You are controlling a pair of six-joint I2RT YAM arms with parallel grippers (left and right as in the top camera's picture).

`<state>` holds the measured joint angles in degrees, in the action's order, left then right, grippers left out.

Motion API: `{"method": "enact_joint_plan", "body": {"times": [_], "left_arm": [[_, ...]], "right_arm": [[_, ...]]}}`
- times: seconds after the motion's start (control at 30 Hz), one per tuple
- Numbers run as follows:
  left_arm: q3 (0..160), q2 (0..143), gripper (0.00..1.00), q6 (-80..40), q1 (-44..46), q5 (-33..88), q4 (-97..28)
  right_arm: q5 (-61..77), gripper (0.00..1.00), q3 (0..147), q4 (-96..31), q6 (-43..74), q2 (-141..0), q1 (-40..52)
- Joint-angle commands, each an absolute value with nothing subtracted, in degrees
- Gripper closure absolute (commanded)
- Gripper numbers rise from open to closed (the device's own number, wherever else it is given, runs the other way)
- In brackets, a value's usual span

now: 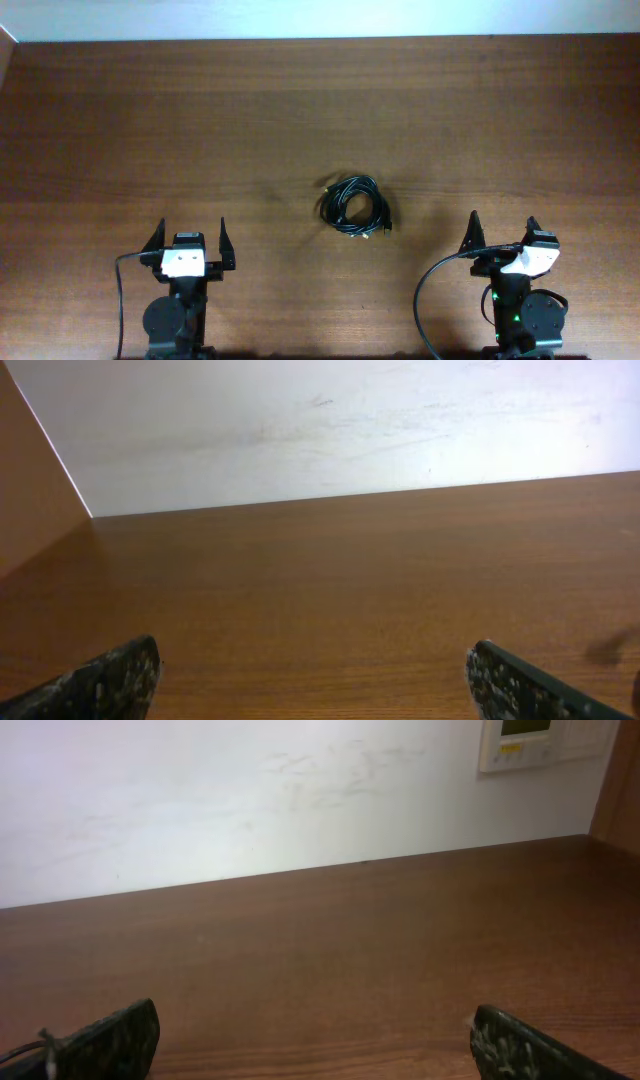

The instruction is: Untangle cables

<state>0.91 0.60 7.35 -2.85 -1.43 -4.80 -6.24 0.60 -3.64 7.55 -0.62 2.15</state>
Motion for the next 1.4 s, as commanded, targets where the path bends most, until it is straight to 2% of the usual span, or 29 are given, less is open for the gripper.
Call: {"method": "enact_joint_plan", "body": {"times": [0.0, 1.2, 1.37], "left_arm": [[0.6, 0.8, 0.01, 8.1, -2.8, -0.6, -4.8], [0.6, 0.8, 0.01, 8.1, -2.8, -0.6, -4.7], [0.6, 0.8, 0.01, 8.1, -2.8, -0.6, 6.7]], "right_arm": [[-7.8, 0.02, 0.3, -4.1, 8.0, -0.4, 2.6], [-7.7, 0.01, 0.3, -4.1, 8.0, -0.4, 2.6], [-7.8, 0.02, 0.3, -4.1, 8.0, -0.4, 2.6]]}}
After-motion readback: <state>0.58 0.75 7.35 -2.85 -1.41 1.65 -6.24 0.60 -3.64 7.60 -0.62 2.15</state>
